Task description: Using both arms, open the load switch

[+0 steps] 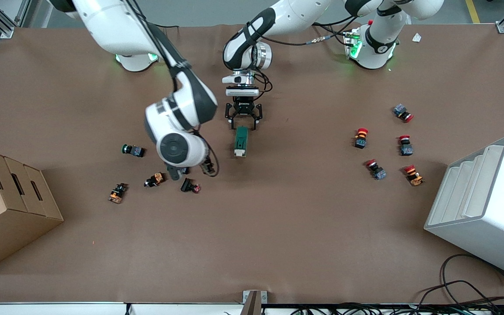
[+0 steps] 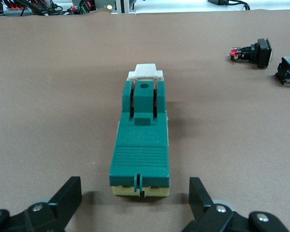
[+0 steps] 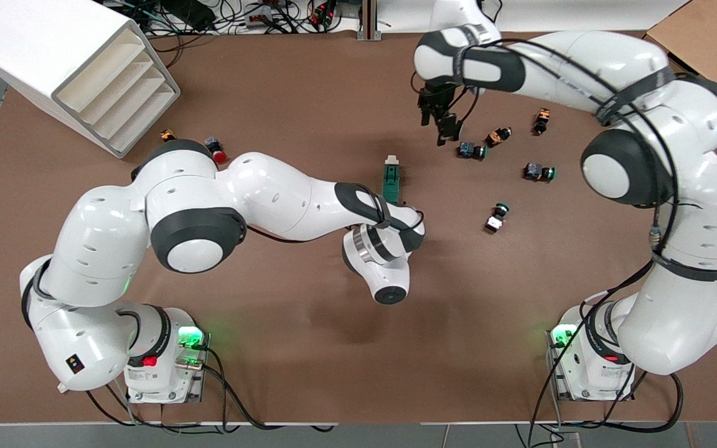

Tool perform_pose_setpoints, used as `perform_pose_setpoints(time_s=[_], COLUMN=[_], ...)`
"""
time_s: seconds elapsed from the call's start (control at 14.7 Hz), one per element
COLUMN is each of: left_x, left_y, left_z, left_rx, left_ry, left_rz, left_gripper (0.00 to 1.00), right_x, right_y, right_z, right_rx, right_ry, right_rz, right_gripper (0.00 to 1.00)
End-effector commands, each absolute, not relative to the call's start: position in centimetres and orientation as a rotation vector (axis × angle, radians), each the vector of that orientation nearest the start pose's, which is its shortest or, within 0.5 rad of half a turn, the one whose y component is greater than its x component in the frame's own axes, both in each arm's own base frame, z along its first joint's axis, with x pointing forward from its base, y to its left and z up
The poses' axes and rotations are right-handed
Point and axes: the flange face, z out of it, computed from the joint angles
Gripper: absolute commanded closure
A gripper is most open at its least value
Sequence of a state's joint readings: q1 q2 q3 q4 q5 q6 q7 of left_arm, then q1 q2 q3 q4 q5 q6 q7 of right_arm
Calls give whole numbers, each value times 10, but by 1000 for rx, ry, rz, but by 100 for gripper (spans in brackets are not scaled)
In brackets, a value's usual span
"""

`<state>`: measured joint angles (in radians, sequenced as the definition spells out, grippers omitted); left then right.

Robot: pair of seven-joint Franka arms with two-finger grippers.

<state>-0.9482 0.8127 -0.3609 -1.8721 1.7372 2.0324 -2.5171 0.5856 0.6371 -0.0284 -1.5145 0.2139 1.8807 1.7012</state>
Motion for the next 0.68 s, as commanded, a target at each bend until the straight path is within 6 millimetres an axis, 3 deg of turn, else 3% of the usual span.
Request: perform_pose_setpoints(time_s=[0.0, 0.34, 0.61], left_x=[206, 205, 205], left_y=[-559, -557, -557], left_z=[79, 71, 71], left_rx=[-2776, -2772, -2773], left_ry=[92, 127, 125], left_rz=[-1522, -1525, -1525], left_gripper=[2, 2, 2], right_x=[567, 548, 532], right_y=[398, 432, 448], right_z=[257, 218, 213], right_rx=[-2576, -2526, -2571], right_ry=[1991, 2051, 2027], right_rz=[441, 411, 421], right_gripper=[0, 0, 0])
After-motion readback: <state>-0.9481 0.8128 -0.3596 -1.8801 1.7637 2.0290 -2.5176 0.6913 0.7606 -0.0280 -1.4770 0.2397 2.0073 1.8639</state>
